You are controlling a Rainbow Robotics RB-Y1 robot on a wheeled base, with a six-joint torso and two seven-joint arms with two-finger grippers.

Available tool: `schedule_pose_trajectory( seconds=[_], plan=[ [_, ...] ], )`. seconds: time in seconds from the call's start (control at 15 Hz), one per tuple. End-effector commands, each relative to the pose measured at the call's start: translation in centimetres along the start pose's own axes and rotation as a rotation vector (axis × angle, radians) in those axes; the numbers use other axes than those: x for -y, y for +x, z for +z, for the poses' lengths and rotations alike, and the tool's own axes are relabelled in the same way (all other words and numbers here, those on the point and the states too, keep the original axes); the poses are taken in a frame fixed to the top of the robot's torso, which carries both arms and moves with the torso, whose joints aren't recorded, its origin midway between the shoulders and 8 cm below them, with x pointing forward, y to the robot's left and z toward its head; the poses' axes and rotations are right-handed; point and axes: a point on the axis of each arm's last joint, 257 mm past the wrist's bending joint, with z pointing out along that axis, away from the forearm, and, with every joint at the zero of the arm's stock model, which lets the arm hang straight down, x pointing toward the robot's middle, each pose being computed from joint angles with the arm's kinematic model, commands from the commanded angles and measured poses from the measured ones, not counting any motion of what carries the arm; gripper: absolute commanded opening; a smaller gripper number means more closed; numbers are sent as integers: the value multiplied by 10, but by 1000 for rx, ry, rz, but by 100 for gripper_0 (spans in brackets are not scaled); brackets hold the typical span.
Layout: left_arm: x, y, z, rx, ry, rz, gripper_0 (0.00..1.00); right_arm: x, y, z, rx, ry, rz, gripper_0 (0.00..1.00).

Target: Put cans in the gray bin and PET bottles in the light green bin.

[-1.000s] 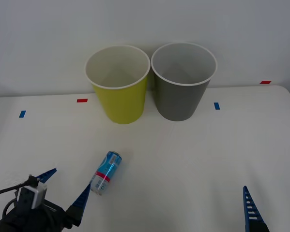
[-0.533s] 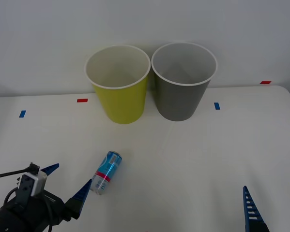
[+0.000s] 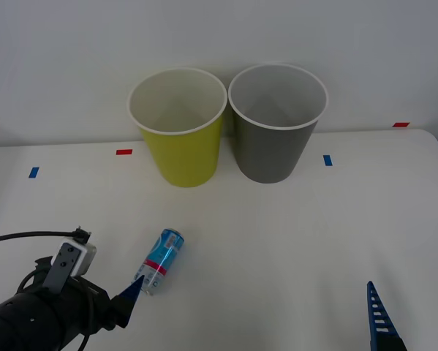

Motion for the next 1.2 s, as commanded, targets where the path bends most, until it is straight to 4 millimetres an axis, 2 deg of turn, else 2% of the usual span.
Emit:
schedule_pose_trajectory(
  seconds=[0.07, 0.53, 0.8, 1.2],
  plan=[
    [-3, 0, 5, -77, 7, 15, 100, 0, 0, 0, 0, 0, 0, 100],
    [17, -2, 12, -190, 79, -31, 100, 0, 0, 0, 0, 0, 0, 100],
    [20, 0, 16, -230, 65, 46, 100, 0, 0, 0, 0, 0, 0, 100],
    [27, -8, 34, -235, 75, 40, 100, 0, 0, 0, 0, 0, 0, 100]
  ],
)
